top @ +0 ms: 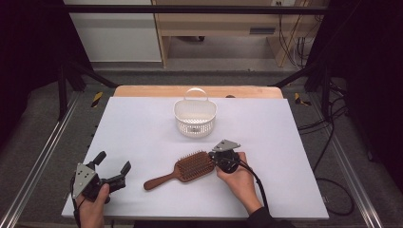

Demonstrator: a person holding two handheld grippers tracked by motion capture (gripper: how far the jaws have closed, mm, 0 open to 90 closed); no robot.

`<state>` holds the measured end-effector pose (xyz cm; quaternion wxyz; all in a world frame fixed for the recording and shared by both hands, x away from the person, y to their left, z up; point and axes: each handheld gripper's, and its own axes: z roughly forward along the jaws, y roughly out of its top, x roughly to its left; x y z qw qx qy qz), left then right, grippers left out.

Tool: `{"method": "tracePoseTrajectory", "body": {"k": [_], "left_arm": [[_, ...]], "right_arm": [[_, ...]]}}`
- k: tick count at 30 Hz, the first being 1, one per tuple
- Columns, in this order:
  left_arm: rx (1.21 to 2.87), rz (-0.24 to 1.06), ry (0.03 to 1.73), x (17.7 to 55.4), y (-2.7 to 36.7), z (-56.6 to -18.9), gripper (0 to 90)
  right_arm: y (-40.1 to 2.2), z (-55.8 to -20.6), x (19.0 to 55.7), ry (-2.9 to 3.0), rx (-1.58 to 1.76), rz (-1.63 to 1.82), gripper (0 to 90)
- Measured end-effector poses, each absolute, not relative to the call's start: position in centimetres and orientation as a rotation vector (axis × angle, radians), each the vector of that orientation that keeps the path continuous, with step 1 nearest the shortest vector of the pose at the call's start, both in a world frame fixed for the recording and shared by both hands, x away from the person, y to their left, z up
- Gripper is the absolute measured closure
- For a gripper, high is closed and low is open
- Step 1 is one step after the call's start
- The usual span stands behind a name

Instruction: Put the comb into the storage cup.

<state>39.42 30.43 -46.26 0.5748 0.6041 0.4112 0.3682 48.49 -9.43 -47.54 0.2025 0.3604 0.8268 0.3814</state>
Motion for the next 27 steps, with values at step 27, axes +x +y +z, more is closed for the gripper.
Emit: {"method": "tracePoseTrajectory", "body": {"k": [27], "left_arm": [[1.426, 0.873, 0.963, 39.6, 30.5, -46.3, 2.2]], "right_arm": [[-11.5, -46.8, 46.3, 2.232, 0.972, 1.155, 90.0]]}}
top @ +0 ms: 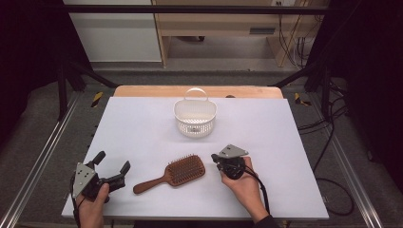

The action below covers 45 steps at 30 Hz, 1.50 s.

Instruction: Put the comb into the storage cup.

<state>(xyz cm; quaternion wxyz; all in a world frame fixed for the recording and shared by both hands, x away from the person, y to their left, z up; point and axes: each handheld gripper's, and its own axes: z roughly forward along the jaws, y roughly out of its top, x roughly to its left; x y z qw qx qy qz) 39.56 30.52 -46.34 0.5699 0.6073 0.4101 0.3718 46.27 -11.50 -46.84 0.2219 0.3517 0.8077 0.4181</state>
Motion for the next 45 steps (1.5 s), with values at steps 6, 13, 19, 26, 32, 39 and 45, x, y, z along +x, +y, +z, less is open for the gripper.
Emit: {"method": "tracePoseTrajectory", "body": {"k": [6, 13, 19, 26, 32, 39, 45], "left_arm": [[1.430, 0.869, 0.968, 39.6, 30.6, -46.4, 2.2], [1.452, 0.899, 0.984, 39.6, 30.7, -46.4, 2.0], [1.481, 0.878, 1.002, 39.7, 30.3, -46.2, 1.1], [1.606, 0.828, 0.941, 40.2, 28.5, -45.2, 1.5], [1.788, 0.765, 0.873, 40.3, 26.2, -44.5, 2.3], [1.916, 0.674, 0.847, 40.1, 25.3, -44.0, 2.4], [2.075, 0.596, 0.841, 40.2, 24.7, -43.8, 2.3]], "right_arm": [[-14.3, -46.8, 45.5, 2.164, 1.035, 1.180, 87.6], [-17.6, -47.2, 44.0, 2.049, 1.112, 1.204, 62.7], [-20.2, -46.6, 42.9, 1.892, 1.097, 1.325, 33.3], [-22.2, -46.2, 43.1, 1.783, 1.083, 1.332, 12.0], [-23.5, -46.3, 43.0, 1.757, 1.082, 1.409, 9.0], [-23.3, -46.6, 43.0, 1.770, 1.070, 1.419, 8.6], [-23.3, -46.7, 43.0, 1.768, 1.070, 1.421, 8.5]]}}
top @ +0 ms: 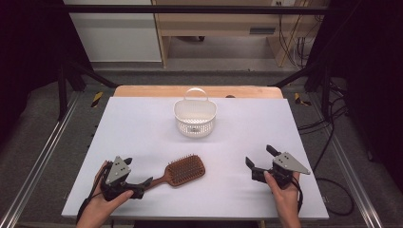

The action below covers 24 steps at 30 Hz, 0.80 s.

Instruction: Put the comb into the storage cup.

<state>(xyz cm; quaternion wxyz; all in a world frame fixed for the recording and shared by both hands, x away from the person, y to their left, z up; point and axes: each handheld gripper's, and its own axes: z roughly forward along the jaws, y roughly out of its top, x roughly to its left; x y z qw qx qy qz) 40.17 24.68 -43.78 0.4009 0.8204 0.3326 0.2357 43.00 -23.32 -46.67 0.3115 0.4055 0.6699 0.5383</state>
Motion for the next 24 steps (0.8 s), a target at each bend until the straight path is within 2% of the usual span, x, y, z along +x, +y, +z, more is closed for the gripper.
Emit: {"method": "tracePoseTrajectory", "body": {"k": [11, 24], "left_arm": [[2.188, 0.570, 0.871, 41.0, 23.8, -44.2, 2.7], [2.292, 0.518, 0.830, 41.7, 22.2, -44.6, 3.6]], "right_arm": [[-23.1, -46.8, 43.1, 1.781, 1.077, 1.441, 9.5], [-22.9, -46.9, 43.1, 1.788, 1.063, 1.434, 9.2]]}}
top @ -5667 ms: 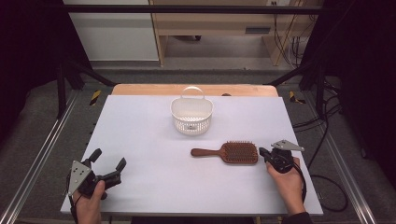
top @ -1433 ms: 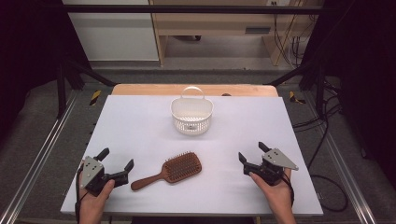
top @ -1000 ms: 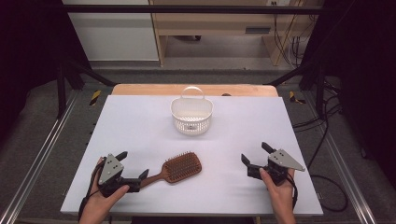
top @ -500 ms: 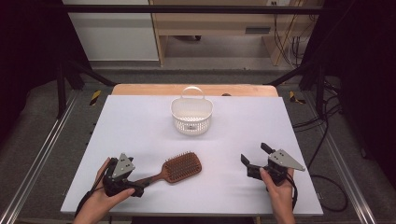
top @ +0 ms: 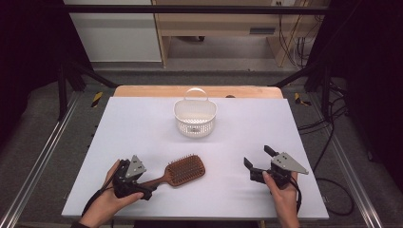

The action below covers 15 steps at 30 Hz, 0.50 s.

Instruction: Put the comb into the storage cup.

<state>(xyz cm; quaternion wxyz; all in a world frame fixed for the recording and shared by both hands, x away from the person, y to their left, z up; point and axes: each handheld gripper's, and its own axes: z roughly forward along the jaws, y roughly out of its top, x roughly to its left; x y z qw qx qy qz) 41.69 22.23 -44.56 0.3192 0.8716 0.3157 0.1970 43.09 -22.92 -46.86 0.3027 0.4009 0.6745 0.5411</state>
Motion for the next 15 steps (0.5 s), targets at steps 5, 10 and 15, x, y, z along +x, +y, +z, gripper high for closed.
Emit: {"method": "tracePoseTrajectory", "body": {"k": [5, 10, 15], "left_arm": [[2.327, 0.500, 0.815, 41.76, 21.90, -44.47, 4.5], [2.344, 0.490, 0.810, 41.84, 21.67, -44.64, 4.9], [2.362, 0.473, 0.818, 41.98, 21.64, -44.83, 5.4]], "right_arm": [[-22.91, -46.87, 43.11, 1.791, 1.062, 1.435, 9.2], [-22.93, -46.86, 43.05, 1.790, 1.063, 1.437, 9.3], [-22.88, -46.90, 43.08, 1.799, 1.065, 1.434, 9.4]]}}
